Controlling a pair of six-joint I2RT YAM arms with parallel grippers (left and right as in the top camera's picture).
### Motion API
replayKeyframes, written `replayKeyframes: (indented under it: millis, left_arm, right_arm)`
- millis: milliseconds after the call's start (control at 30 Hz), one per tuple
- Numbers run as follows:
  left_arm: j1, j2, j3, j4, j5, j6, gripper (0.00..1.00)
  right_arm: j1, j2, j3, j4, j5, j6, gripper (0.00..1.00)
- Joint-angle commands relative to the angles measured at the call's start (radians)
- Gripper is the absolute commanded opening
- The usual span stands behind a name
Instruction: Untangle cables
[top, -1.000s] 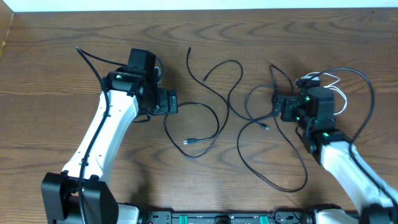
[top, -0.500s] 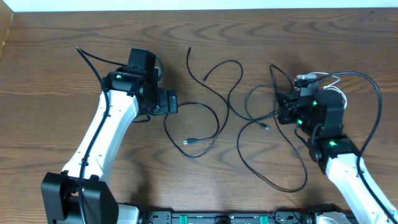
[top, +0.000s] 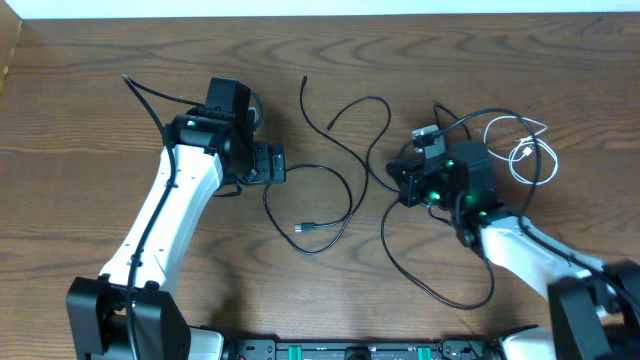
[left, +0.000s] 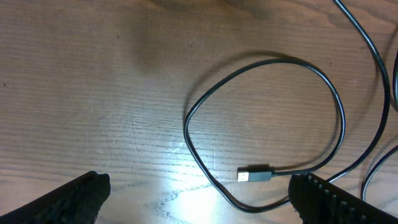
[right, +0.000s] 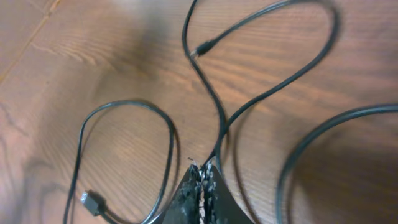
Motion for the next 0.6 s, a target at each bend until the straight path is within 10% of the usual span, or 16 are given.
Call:
replayKeyframes:
  millis: [0, 567]
  left_arm:
    - [0.003, 0.004, -0.005, -0.004, -0.006, -0.003, 0.97]
    - [0.003, 0.004, -0.005, -0.004, -0.006, -0.003, 0.97]
  right_arm:
    - [0.018, 0.063, 0.003, 0.024, -0.016, 0.189, 0.01]
    - [0.045, 0.217, 0.007, 0.041, 0.122, 0.311, 0.01]
